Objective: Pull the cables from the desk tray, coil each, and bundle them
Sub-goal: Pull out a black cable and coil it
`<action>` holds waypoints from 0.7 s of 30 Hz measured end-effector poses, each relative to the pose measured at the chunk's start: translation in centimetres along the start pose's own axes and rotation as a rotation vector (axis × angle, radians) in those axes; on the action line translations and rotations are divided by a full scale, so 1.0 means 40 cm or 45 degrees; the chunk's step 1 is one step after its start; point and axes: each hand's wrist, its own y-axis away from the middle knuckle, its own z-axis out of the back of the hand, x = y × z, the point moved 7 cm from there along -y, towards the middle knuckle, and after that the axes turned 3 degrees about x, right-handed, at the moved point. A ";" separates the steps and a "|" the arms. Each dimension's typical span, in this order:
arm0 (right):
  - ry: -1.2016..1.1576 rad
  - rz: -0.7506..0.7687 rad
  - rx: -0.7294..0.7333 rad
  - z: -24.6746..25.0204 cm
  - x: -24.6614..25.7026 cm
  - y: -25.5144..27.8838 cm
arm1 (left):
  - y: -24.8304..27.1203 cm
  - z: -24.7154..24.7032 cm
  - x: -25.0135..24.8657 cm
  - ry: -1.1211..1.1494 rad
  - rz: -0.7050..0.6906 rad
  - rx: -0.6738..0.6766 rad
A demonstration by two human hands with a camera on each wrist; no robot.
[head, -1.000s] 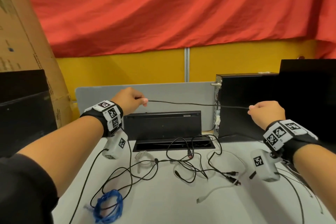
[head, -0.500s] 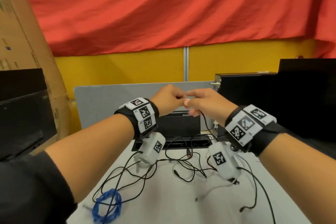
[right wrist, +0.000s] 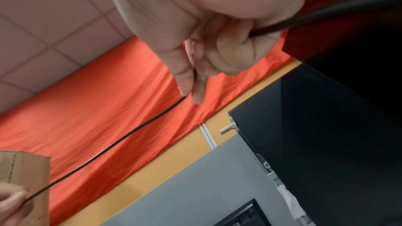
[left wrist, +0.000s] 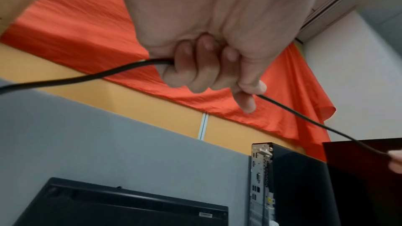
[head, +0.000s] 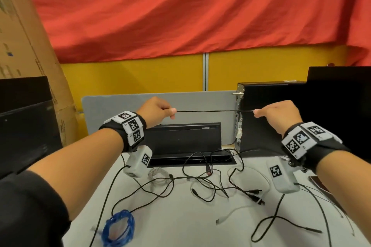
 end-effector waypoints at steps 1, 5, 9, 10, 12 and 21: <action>0.069 -0.026 -0.009 0.001 -0.002 -0.001 | -0.002 -0.005 -0.005 -0.003 -0.014 -0.008; 0.749 -0.006 0.295 -0.049 0.012 0.031 | -0.004 -0.037 -0.043 -0.003 -0.084 0.016; 0.747 0.409 0.605 -0.159 0.122 0.140 | 0.007 -0.111 -0.128 -0.008 -0.198 0.153; 0.594 0.494 0.682 -0.187 0.162 0.177 | 0.011 -0.130 -0.150 -0.003 -0.225 0.178; 0.308 0.579 0.816 -0.232 0.218 0.233 | 0.012 -0.153 -0.184 0.046 -0.257 0.211; 0.150 0.494 0.236 -0.066 0.141 0.096 | 0.007 -0.045 -0.079 0.036 -0.118 0.117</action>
